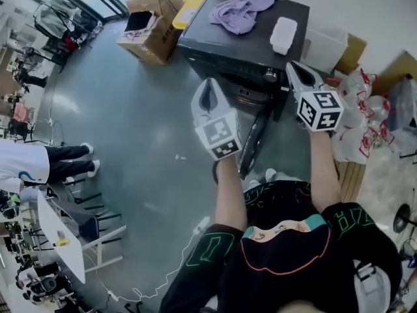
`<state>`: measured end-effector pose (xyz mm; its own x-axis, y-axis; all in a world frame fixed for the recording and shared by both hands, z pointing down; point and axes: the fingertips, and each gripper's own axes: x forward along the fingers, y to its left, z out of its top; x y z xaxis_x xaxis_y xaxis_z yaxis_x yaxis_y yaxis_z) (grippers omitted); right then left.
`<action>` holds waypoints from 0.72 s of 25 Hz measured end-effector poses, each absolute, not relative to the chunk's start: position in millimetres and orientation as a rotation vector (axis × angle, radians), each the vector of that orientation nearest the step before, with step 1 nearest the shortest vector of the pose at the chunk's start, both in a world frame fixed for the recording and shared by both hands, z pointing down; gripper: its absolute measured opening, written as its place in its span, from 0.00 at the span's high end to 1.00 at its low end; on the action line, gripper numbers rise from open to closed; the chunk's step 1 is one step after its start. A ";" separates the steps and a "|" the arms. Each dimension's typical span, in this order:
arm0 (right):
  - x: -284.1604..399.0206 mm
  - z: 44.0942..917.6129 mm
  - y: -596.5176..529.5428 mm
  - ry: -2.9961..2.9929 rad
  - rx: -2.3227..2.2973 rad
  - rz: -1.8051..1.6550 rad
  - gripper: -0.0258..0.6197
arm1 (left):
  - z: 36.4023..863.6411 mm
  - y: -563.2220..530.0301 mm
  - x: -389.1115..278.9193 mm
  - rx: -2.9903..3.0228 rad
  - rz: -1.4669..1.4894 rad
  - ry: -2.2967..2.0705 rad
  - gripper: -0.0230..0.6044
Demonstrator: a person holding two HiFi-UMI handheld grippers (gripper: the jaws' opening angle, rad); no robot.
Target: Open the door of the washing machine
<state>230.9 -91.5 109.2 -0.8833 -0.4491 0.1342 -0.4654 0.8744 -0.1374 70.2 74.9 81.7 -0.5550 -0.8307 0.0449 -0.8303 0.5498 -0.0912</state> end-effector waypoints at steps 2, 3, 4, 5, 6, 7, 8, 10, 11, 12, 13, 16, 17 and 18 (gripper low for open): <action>229.2 92.3 -95.3 -2.982 0.734 0.215 0.96 | 68.1 69.5 71.4 -1.447 -0.149 2.734 0.95; 229.0 86.6 -96.7 -2.996 0.736 0.198 0.96 | 61.7 68.7 72.7 -1.413 -0.151 2.730 0.95; 229.4 82.6 -97.8 -3.004 0.737 0.179 0.96 | 56.7 67.7 74.7 -1.385 -0.151 2.726 0.95; 229.8 79.0 -98.8 -3.010 0.737 0.159 0.96 | 53.4 65.3 77.0 -1.373 -0.148 2.719 0.95; 229.9 75.2 -100.2 -3.016 0.737 0.137 0.96 | 51.4 61.8 78.9 -1.375 -0.140 2.710 0.95; 230.0 71.4 -101.6 -3.024 0.737 0.115 0.96 | 50.3 58.1 80.4 -1.381 -0.131 2.702 0.95; 230.3 68.8 -103.4 -3.033 0.738 0.095 0.96 | 50.3 54.7 81.5 -1.387 -0.125 2.695 0.95; 232.3 67.6 -108.9 -3.045 0.745 0.071 0.96 | 52.5 48.4 83.2 -1.392 -0.120 2.682 0.95; 233.5 68.3 -111.8 -3.047 0.751 0.067 0.96 | 53.1 45.9 84.0 -1.393 -0.118 2.677 0.95; 234.6 68.9 -113.5 -3.046 0.756 0.064 0.96 | 52.6 44.7 84.7 -1.395 -0.117 2.672 0.95; 235.1 68.9 -113.4 -3.045 0.760 0.060 0.96 | 51.3 45.0 85.0 -1.398 -0.115 2.669 0.95; 232.3 63.1 -108.6 -3.045 0.755 0.034 0.96 | 47.3 48.8 82.4 -1.406 -0.092 2.665 0.95; 230.4 60.2 -107.0 -3.048 0.750 0.023 0.96 | 46.0 49.8 81.2 -1.406 -0.089 2.665 0.95; 228.3 57.8 -105.6 -3.051 0.743 0.015 0.96 | 45.4 50.5 80.1 -1.407 -0.087 2.667 0.95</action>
